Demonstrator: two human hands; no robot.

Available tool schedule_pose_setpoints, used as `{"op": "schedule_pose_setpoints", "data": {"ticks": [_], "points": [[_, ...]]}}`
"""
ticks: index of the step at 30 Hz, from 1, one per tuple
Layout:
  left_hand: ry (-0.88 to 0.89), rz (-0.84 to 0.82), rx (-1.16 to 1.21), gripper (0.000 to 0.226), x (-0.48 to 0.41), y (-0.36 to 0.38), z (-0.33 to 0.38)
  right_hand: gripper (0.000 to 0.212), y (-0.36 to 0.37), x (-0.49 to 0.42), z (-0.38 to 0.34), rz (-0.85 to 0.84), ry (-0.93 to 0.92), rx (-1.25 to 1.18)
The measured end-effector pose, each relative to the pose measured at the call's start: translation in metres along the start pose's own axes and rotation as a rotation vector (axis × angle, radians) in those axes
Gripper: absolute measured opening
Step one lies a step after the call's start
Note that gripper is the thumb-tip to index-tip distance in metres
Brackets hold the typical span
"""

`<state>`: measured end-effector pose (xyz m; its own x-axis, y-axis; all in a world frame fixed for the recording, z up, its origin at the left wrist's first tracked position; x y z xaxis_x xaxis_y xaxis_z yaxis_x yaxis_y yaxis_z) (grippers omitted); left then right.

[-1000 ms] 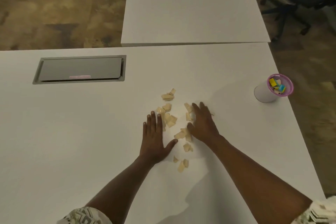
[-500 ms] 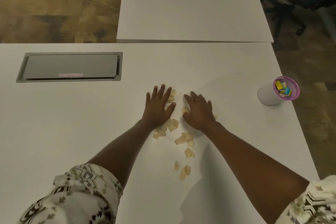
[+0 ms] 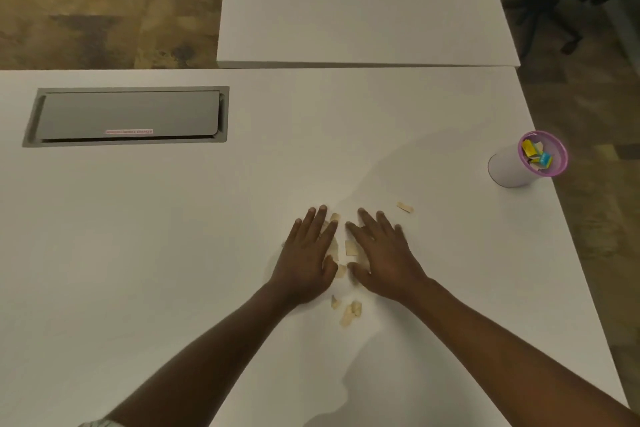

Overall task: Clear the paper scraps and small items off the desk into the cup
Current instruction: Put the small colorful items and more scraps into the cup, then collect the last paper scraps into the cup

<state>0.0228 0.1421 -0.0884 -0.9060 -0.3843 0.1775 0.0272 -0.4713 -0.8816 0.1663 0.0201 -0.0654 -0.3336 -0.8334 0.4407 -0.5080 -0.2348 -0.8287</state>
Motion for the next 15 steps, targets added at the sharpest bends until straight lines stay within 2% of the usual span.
{"op": "schedule_pose_setpoints", "data": {"ticks": [3, 8, 11, 15], "points": [[-0.001, -0.039, -0.092, 0.073, 0.011, 0.001, 0.006, 0.074, 0.006, 0.008, -0.008, -0.012, -0.026, -0.027], [0.018, -0.069, -0.178, 0.065, 0.018, -0.006, 0.016, 0.053, 0.013, 0.023, -0.022, -0.010, -0.061, -0.004], [0.088, 0.008, -0.232, 0.052, 0.020, -0.014, 0.023, 0.044, 0.011, 0.029, -0.021, 0.022, -0.049, -0.038], [0.076, 0.029, -0.232, 0.026, 0.018, -0.019, 0.029, 0.024, 0.009, 0.033, -0.015, 0.098, -0.104, 0.076]]}}
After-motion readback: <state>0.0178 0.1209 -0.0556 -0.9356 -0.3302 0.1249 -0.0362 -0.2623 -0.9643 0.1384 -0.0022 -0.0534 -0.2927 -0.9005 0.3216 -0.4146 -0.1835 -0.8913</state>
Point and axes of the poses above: each hand's wrist, its own x-axis away from the middle knuckle, its own y-axis out of the palm, z = x × y, the point moved 2 cm from there along -x, towards the middle knuckle, and after that the axes turned 5 degrees about -x, right-handed, at the moved point
